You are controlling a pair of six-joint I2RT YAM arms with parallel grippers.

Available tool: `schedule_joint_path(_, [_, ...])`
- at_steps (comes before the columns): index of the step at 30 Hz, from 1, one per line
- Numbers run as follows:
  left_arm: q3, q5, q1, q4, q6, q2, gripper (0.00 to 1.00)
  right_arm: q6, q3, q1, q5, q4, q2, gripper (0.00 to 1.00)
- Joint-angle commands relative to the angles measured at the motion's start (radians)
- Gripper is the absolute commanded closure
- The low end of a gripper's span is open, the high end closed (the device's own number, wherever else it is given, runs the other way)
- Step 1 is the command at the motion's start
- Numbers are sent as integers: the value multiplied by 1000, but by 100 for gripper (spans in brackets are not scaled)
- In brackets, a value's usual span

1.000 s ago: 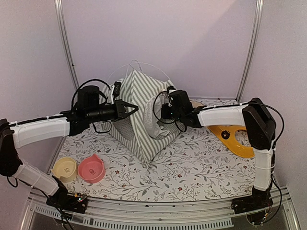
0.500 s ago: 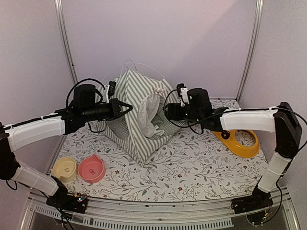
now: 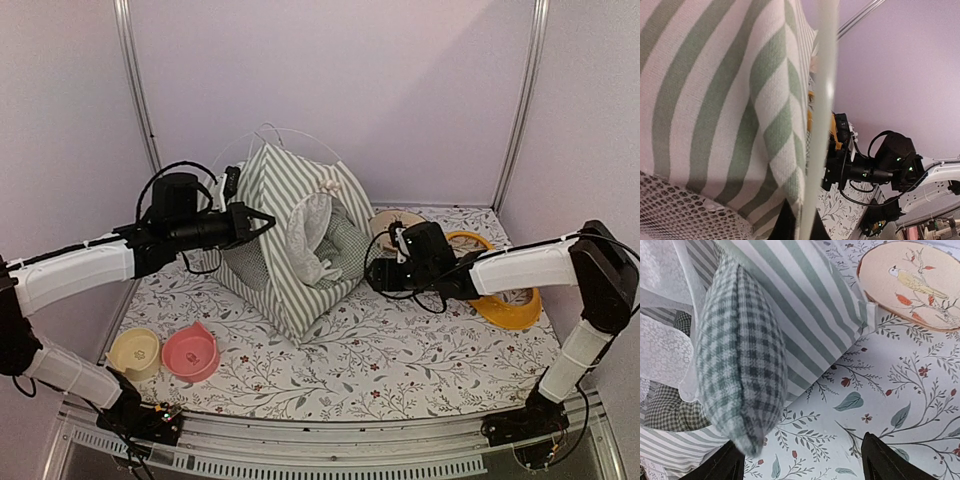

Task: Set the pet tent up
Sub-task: Place the cushion in the tent.

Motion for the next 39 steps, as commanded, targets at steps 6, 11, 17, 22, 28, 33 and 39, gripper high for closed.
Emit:
schedule_joint_path(6, [60,106,-20,-107,-13,59,100,17,238,20,-9,63,170,56])
schedule_joint_path(11, [75,123,-24,-128,8,58,100,-10,283,66,44,54,177,44])
schedule_joint_path(17, [92,173,-45,-129,34,74,100,-27,388,73,67,7,235,55])
schedule_joint_path(22, [106,238,-58,-98,47,79,100,-99,531,100,63,-5,371,100])
schedule_joint_path(28, [139,197,-57,-148,62,19,100,-119,629,48,251,-177,555,97])
schedule_joint_path(33, [116,127,-19,-185,30,-97,100,-95,550,-71,380,-310,572,59])
schedule_joint_path(39, [120,46,-14,-251,33,-70,100,-117,432,-21,245,-212,357,30])
